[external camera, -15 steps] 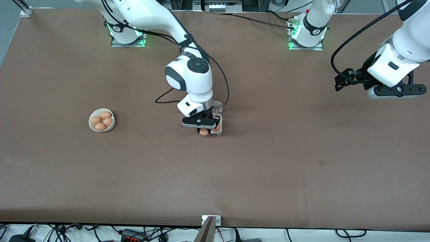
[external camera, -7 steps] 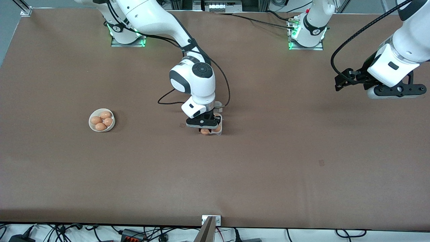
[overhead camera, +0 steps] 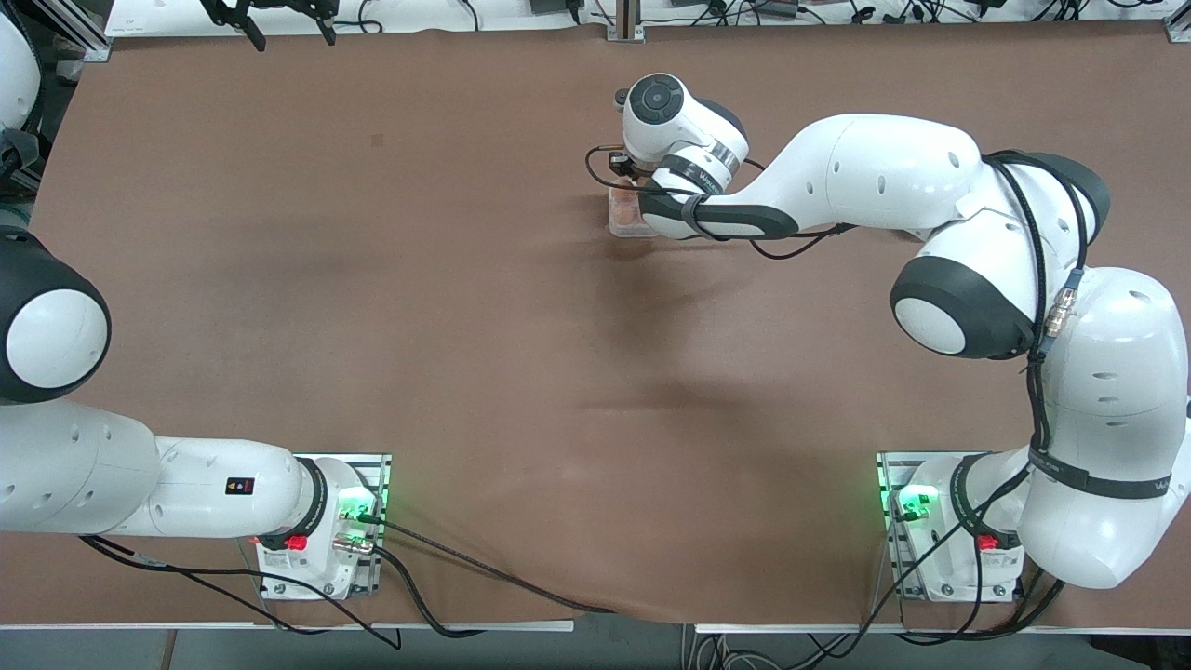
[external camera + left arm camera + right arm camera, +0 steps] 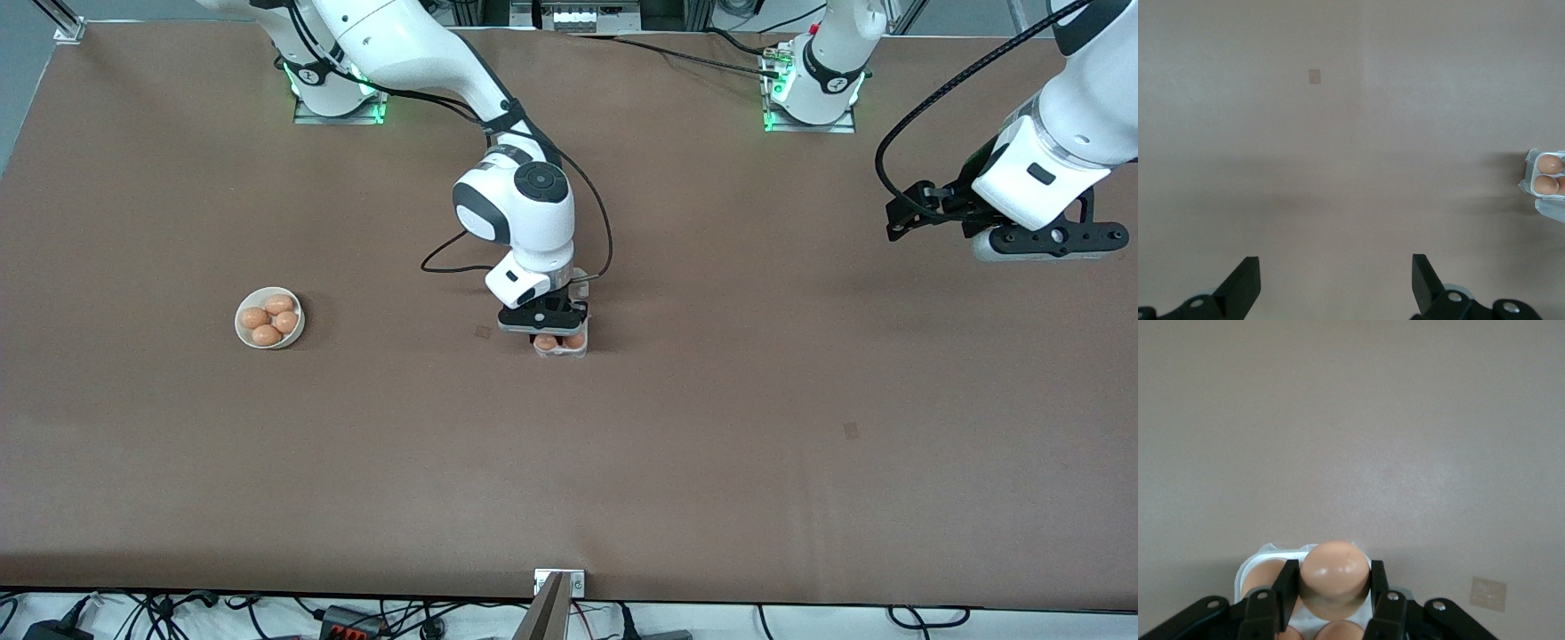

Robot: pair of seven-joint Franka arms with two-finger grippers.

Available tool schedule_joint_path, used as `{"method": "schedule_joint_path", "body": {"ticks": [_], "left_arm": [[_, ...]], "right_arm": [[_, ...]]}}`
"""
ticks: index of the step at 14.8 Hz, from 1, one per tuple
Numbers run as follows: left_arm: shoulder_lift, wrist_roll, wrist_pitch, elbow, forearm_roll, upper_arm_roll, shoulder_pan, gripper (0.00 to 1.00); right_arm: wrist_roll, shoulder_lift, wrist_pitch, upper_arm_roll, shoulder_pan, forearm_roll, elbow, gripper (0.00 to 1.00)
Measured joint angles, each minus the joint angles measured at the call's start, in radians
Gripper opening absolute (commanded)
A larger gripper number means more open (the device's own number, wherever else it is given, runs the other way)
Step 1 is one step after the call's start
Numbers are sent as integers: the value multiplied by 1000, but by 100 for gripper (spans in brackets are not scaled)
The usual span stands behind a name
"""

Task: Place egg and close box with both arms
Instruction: 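Lower the egg into the empty slot and open the right gripper, then raise the right gripper and draw it back away from the box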

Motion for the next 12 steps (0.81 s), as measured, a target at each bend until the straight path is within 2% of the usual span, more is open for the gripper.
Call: {"method": "schedule_joint_path", "body": {"ticks": [1,2,4,12], "left_arm": [[0,0,0,0,0,0,0,100],[0,0,0,0,0,0,0,100],[0,0,0,0,0,0,0,100],[0,0,0,0,0,-1,0,100]], "right_arm": [[0,0,0,0,1,0,-5,31],[0,0,0,0,3,0,-11,37],[0,0,0,0,3,0,-15,100],[1,-11,1,-11,2,0,-3,100]]}}
